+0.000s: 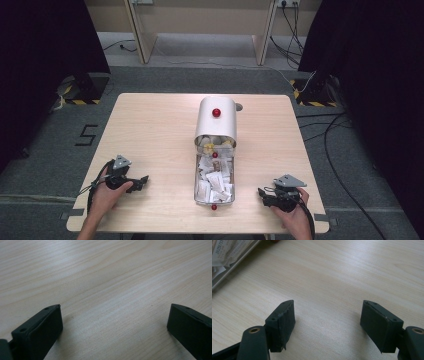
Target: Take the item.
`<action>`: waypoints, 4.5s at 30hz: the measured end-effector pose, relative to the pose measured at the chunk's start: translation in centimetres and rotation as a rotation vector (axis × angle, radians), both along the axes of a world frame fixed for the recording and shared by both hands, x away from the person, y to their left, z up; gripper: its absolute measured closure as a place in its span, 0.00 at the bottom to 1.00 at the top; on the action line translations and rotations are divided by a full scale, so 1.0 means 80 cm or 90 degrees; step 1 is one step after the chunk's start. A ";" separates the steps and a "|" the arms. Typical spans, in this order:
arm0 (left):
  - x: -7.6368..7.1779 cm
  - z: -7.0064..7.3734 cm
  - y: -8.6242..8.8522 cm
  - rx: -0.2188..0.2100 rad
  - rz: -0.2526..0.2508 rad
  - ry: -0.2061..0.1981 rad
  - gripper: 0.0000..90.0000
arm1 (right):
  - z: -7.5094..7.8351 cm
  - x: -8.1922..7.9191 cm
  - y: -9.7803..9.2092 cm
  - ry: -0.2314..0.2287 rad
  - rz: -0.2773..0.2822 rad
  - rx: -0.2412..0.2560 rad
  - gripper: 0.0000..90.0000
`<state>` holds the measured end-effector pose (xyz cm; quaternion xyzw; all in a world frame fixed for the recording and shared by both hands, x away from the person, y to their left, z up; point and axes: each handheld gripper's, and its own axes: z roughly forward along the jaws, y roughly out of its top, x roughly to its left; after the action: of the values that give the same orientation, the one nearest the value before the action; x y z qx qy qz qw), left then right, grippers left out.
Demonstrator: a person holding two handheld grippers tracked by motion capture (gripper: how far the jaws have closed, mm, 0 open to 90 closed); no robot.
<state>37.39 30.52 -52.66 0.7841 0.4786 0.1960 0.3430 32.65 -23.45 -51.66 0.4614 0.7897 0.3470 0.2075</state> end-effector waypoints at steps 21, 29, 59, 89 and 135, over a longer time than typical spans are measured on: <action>0.000 0.000 0.000 0.000 0.000 0.000 0.00 | 0.010 -0.002 -0.010 -0.048 -0.040 0.046 0.37; 0.000 0.000 0.000 0.000 0.000 0.000 0.00 | 0.055 -0.019 0.011 -0.127 -0.001 0.083 0.39; 0.000 0.000 0.000 0.000 0.000 0.000 0.00 | 0.084 -0.029 0.052 -0.151 0.062 0.092 0.39; 0.000 0.000 0.000 0.000 0.000 0.000 0.00 | 0.088 -0.027 0.120 -0.141 0.167 0.091 0.41; 0.000 0.000 0.000 0.000 0.000 0.000 0.00 | 0.052 -0.014 0.174 -0.104 0.266 0.046 0.60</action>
<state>37.40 30.53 -52.66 0.7841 0.4787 0.1960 0.3429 31.51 -9.54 -47.48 0.2653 0.8356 0.4469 0.1780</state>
